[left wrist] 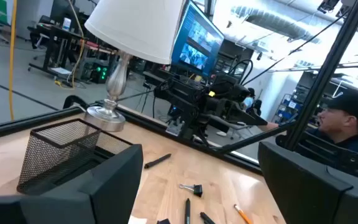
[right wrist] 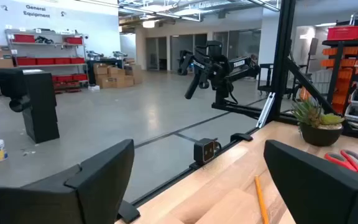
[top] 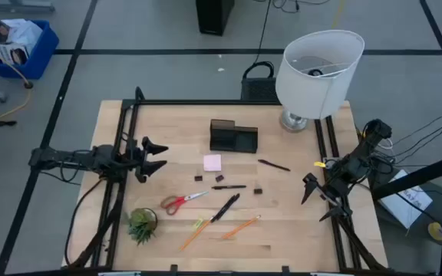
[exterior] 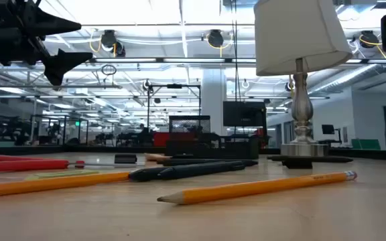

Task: Pick and place office supplies into organizer

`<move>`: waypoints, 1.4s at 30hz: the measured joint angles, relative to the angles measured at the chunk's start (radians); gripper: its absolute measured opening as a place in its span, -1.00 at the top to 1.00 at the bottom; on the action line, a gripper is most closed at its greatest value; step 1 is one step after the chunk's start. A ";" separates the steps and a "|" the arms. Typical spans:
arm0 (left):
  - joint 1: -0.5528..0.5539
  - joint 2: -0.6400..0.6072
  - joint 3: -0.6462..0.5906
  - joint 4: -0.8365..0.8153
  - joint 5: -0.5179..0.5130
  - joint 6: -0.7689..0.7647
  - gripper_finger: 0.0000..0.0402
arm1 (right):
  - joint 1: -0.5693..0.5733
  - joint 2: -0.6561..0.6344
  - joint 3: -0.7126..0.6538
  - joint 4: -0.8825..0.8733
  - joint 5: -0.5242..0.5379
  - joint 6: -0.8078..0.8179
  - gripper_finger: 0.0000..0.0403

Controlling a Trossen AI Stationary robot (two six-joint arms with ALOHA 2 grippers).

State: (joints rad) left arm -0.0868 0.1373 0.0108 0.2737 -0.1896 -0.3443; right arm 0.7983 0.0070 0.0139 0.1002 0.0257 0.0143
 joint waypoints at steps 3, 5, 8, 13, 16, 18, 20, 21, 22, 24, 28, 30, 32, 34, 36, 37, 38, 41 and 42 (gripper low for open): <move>0.000 0.000 0.000 0.000 0.000 0.000 -0.61 | 0.000 0.000 0.000 0.000 0.000 0.000 -0.77; 0.000 0.000 0.000 0.000 0.000 0.000 -0.61 | 0.000 0.000 0.000 0.000 0.000 0.000 -0.77; 0.000 0.000 0.000 0.000 0.000 0.000 -0.61 | 0.000 0.000 0.000 0.000 0.000 0.000 -0.77; 0.000 0.000 0.000 0.000 0.000 0.000 -0.61 | 0.000 0.000 0.000 0.000 0.000 0.000 -0.77; 0.000 0.000 0.000 0.000 0.000 0.000 -0.61 | 0.000 0.000 0.000 0.000 0.000 0.000 -0.77; 0.000 0.000 0.000 0.000 0.000 0.000 -0.61 | 0.000 0.000 0.000 0.000 0.000 0.000 -0.77; 0.000 0.000 0.000 0.000 0.000 0.000 -0.61 | 0.000 0.000 0.000 0.000 0.000 0.000 -0.77; 0.000 0.000 0.000 0.000 0.000 0.000 -0.61 | 0.000 0.000 0.000 0.000 0.000 0.000 -0.77; 0.000 0.000 0.000 0.000 0.000 0.000 -0.61 | 0.000 0.000 0.000 0.000 0.000 0.000 -0.77; 0.000 0.000 0.000 0.000 0.000 0.000 -0.61 | 0.000 0.000 0.000 0.000 0.000 0.000 -0.77; 0.000 0.000 0.000 0.000 0.000 0.000 -0.61 | 0.000 0.000 0.000 0.000 0.000 0.000 -0.77; 0.000 0.000 0.000 0.000 0.000 0.000 -0.61 | 0.000 0.000 0.000 0.000 0.000 0.000 -0.77; 0.000 0.000 0.000 0.000 0.000 0.000 -0.61 | 0.000 0.000 0.000 0.000 0.000 0.000 -0.77; 0.000 0.000 0.000 0.000 0.000 0.000 -0.61 | 0.000 0.000 0.000 0.000 0.000 0.000 -0.77; 0.000 0.000 0.000 0.000 0.000 0.000 -0.61 | 0.000 0.000 0.000 0.000 0.000 -0.001 -0.77; 0.000 0.000 0.000 0.000 0.000 0.000 -0.61 | 0.000 0.000 0.000 0.000 0.002 -0.009 -0.77; 0.000 0.000 0.000 0.000 0.000 0.000 -0.61 | 0.000 0.000 0.000 0.008 0.030 -0.010 -0.77; 0.000 0.000 0.000 0.000 0.000 0.000 -0.61 | 0.000 0.000 0.000 0.090 0.202 -0.009 -0.77; 0.000 0.000 0.000 0.000 0.000 0.000 -0.61 | 0.000 0.000 0.000 0.121 0.241 0.000 -0.77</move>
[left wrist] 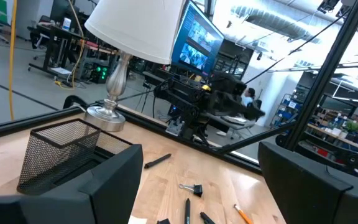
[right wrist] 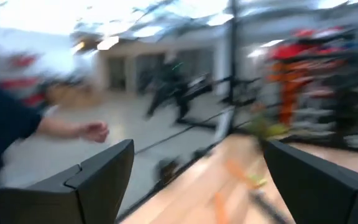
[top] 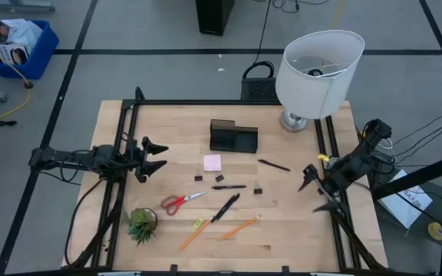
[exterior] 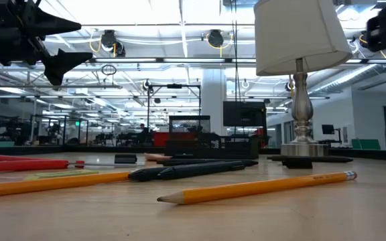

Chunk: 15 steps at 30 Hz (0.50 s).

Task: Pick and place office supplies into organizer
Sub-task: Put the top black ballpen into the desk organizer

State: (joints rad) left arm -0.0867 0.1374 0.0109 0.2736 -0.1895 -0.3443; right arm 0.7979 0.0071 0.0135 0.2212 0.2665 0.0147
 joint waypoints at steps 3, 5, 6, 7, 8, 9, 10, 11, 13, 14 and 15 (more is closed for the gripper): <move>0.000 0.000 0.000 0.000 0.000 0.000 -0.61 | 0.000 0.000 0.000 0.068 0.047 0.107 -0.77; 0.000 0.000 0.000 0.000 0.000 0.000 -0.61 | 0.000 0.001 0.000 0.115 0.046 0.193 -0.77; 0.000 0.000 0.000 0.000 0.000 0.000 -0.61 | 0.000 0.001 0.000 0.141 0.047 0.209 -0.77; 0.000 0.000 0.000 0.000 0.000 0.000 -0.61 | 0.000 0.001 0.000 0.161 0.044 0.212 -0.77; 0.000 0.000 0.000 0.000 0.000 0.000 -0.61 | 0.000 0.004 0.000 0.181 0.032 0.210 -0.77; 0.000 0.000 0.000 0.000 0.000 0.000 -0.61 | 0.000 0.009 0.000 0.209 0.010 0.205 -0.77; 0.000 0.000 0.000 -0.001 0.000 0.000 -0.61 | 0.000 0.019 0.000 0.253 -0.005 0.195 -0.77; 0.000 0.000 0.000 0.000 0.000 0.000 -0.61 | 0.000 0.035 0.000 0.306 0.001 0.186 -0.77; 0.000 0.000 0.000 0.000 0.000 0.001 -0.61 | 0.000 0.079 0.000 0.398 0.061 0.181 -0.77; 0.000 0.000 0.000 0.000 -0.002 0.012 -0.61 | 0.000 0.107 0.000 0.417 0.092 0.173 -0.77; 0.001 0.000 0.000 0.001 -0.013 0.040 -0.61 | 0.000 0.138 0.000 0.424 0.122 0.171 -0.77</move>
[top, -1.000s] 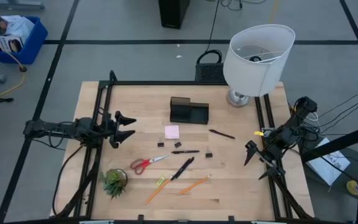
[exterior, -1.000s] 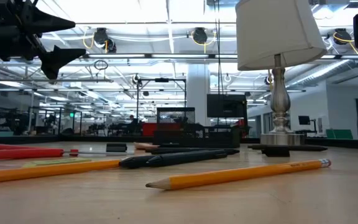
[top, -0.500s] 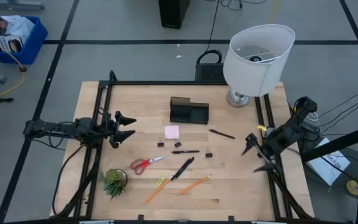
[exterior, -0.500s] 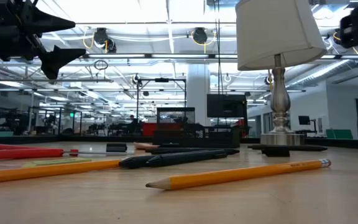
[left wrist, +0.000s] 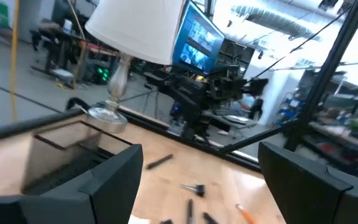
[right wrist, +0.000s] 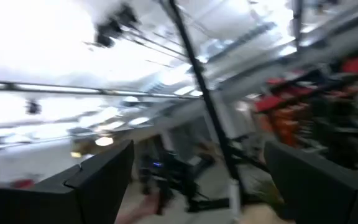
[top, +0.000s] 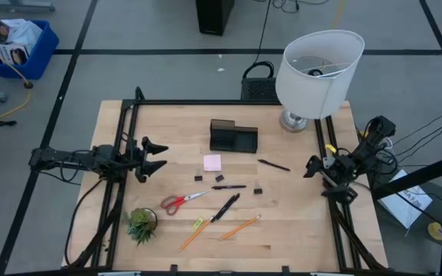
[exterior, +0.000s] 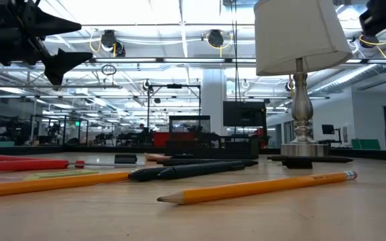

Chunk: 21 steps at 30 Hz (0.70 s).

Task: Pick and place office supplies into organizer
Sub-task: Put the top black ballpen into the desk organizer

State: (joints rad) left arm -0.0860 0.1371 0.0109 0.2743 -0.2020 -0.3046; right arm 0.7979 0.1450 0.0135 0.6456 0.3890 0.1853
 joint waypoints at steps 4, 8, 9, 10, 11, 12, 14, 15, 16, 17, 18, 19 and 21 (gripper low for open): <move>0.000 0.000 0.000 0.038 -0.073 0.136 -0.61 | 0.000 0.132 0.000 0.014 0.115 0.052 -0.77; 0.000 0.000 0.000 0.049 -0.080 0.098 -0.61 | 0.000 0.252 0.000 0.032 0.231 0.165 -0.77; 0.000 0.000 0.000 0.048 -0.080 0.077 -0.61 | -0.001 0.285 0.000 0.027 0.246 0.190 -0.77; 0.000 0.000 0.000 0.047 -0.080 0.064 -0.61 | -0.002 0.318 0.000 0.026 0.247 0.206 -0.77; 0.000 0.000 0.000 0.046 -0.080 0.061 -0.61 | -0.005 0.352 0.000 0.028 0.258 0.223 -0.77; 0.000 0.000 0.000 0.047 -0.081 0.062 -0.61 | -0.010 0.384 0.000 0.029 0.284 0.235 -0.77; 0.000 0.000 0.000 0.057 -0.088 0.071 -0.61 | -0.016 0.446 0.000 0.025 0.350 0.248 -0.77; 0.000 0.000 0.000 0.063 -0.088 0.080 -0.61 | -0.018 0.474 0.000 0.021 0.395 0.253 -0.77; 0.000 0.000 0.000 0.065 -0.088 0.089 -0.61 | -0.021 0.503 0.000 0.020 0.434 0.266 -0.77; 0.000 0.000 0.000 0.065 -0.088 0.096 -0.61 | -0.025 0.528 0.000 0.020 0.459 0.277 -0.77; 0.000 0.000 0.000 0.065 -0.088 0.101 -0.61 | -0.030 0.550 0.000 0.020 0.474 0.281 -0.77; 0.000 0.000 0.000 0.068 -0.089 0.106 -0.61 | -0.034 0.573 0.000 0.021 0.476 0.300 -0.77; 0.000 0.000 0.000 0.076 -0.093 0.110 -0.61 | -0.047 0.617 0.000 0.026 0.476 0.379 -0.77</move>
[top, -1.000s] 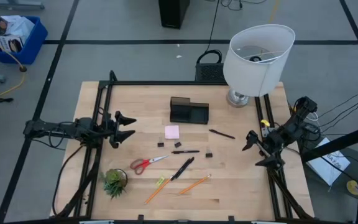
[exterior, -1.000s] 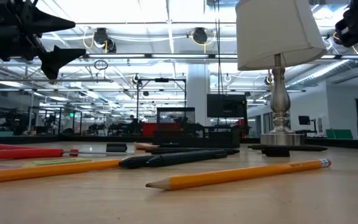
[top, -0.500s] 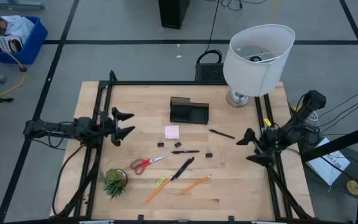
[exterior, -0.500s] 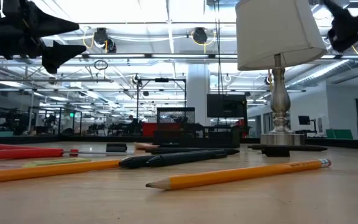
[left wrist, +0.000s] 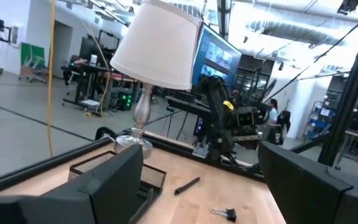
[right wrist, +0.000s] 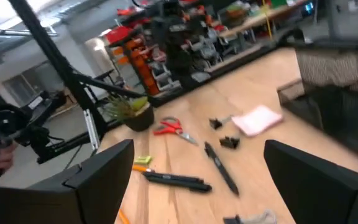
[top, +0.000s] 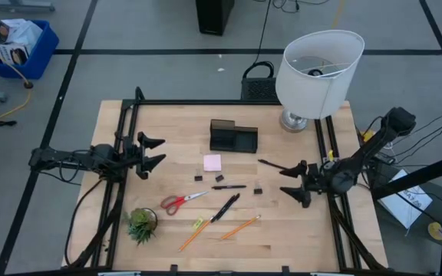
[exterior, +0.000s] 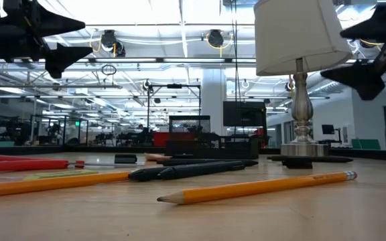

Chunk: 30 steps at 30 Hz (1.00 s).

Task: Pick and place office supplies into organizer
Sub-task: Put the top black ballpen into the desk organizer

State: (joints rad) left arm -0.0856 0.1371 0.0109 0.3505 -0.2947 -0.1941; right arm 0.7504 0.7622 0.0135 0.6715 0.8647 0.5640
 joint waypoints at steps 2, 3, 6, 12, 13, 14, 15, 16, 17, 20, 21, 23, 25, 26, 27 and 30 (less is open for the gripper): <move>0.000 0.000 0.000 0.004 0.016 -0.001 -0.61 | -0.022 0.035 0.000 0.010 -0.001 0.120 -0.77; 0.000 0.000 0.000 0.007 0.028 -0.001 -0.61 | -0.034 0.051 0.000 0.016 -0.002 0.171 -0.77; 0.000 0.000 0.000 0.037 0.072 -0.047 -0.61 | -0.073 0.099 0.010 0.006 -0.003 0.202 -0.77; 0.000 0.000 0.000 0.050 0.064 -0.073 -0.61 | -0.145 0.234 0.155 0.012 -0.055 0.089 -0.77; 0.000 0.000 0.000 0.050 0.057 -0.071 -0.61 | -0.150 0.263 0.196 0.022 -0.070 0.054 -0.77; 0.000 0.000 0.000 0.047 0.045 -0.070 -0.61 | -0.155 0.295 0.236 0.020 -0.085 0.020 -0.77; -0.001 0.000 0.000 0.044 0.029 -0.081 -0.61 | -0.160 0.331 0.276 0.007 -0.096 -0.010 -0.77; 0.000 0.002 0.000 0.044 0.026 -0.100 -0.61 | -0.166 0.368 0.316 -0.002 -0.111 -0.039 -0.77; 0.000 0.009 0.000 0.047 0.026 -0.115 -0.61 | -0.170 0.404 0.357 -0.002 -0.111 -0.057 -0.77; 0.000 0.024 0.000 0.043 0.029 -0.151 -0.61 | -0.175 0.499 0.465 -0.048 -0.114 -0.070 -0.77; 0.000 0.031 0.000 0.047 0.028 -0.164 -0.61 | -0.177 0.528 0.492 -0.100 -0.115 -0.048 -0.77; 0.000 0.047 0.000 0.043 0.027 -0.194 -0.61 | -0.183 0.583 0.535 -0.211 -0.115 0.028 -0.77; 0.000 0.066 0.000 0.044 0.031 -0.230 -0.61 | -0.189 0.631 0.569 -0.282 -0.114 0.127 -0.77; 0.000 0.077 0.000 0.045 0.039 -0.253 -0.61 | -0.189 0.657 0.578 -0.300 -0.112 0.178 -0.77; 0.000 0.087 0.000 0.041 0.053 -0.266 -0.61 | -0.189 0.687 0.581 -0.306 -0.110 0.221 -0.77; 0.000 0.121 0.000 0.045 0.084 -0.270 -0.61 | -0.202 0.776 0.580 -0.309 -0.110 0.288 -0.77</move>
State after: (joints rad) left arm -0.0861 0.2578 0.0109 0.3951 -0.2108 -0.4642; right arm 0.5484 1.5385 0.5938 0.3623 0.7551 0.8519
